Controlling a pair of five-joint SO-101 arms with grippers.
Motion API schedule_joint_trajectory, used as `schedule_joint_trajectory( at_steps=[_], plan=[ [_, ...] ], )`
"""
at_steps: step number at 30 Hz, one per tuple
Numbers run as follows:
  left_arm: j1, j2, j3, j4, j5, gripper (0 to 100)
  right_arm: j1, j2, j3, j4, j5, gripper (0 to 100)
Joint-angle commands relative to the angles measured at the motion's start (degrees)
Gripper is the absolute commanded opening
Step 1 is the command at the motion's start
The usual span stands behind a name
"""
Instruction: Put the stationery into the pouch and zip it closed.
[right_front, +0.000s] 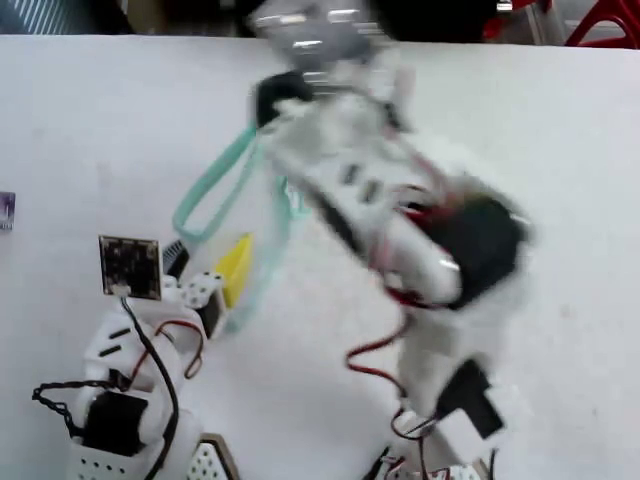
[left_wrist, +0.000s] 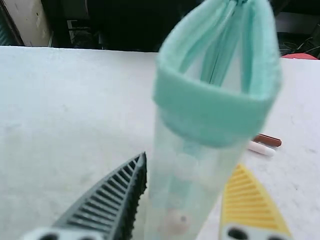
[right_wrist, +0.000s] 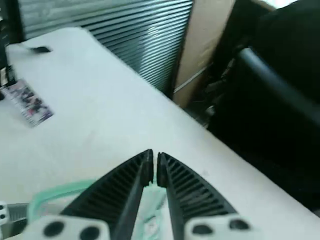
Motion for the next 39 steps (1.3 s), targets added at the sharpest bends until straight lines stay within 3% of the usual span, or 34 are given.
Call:
schedule_joint_trajectory(
  at_steps=[1, 8, 15, 26, 31, 39],
  plan=[
    [-0.1, -0.2, -0.4, -1.9, 0.4, 25, 13.0, -6.7, -0.1, 1.5, 0.3, 1.7],
    [-0.1, -0.2, -0.4, -1.8, 0.4, 24, 23.8, -8.5, 18.8, 1.2, 0.7, 1.8],
    [-0.1, -0.2, -0.4, -1.8, 0.4, 24, 25.3, -11.3, 41.6, -4.8, 0.6, 1.8],
    [0.0, -0.2, -0.4, -1.8, 0.4, 24, 24.3, -37.6, 84.3, -31.6, 4.3, 1.7],
    [0.0, -0.2, 0.0, -2.0, 0.4, 24, 22.3, -28.9, 80.8, -28.8, 4.5, 1.7],
    [0.0, -0.3, 0.8, -2.8, 0.6, 24, 20.5, 4.0, 57.3, -16.4, 4.9, 2.2]
  ],
)
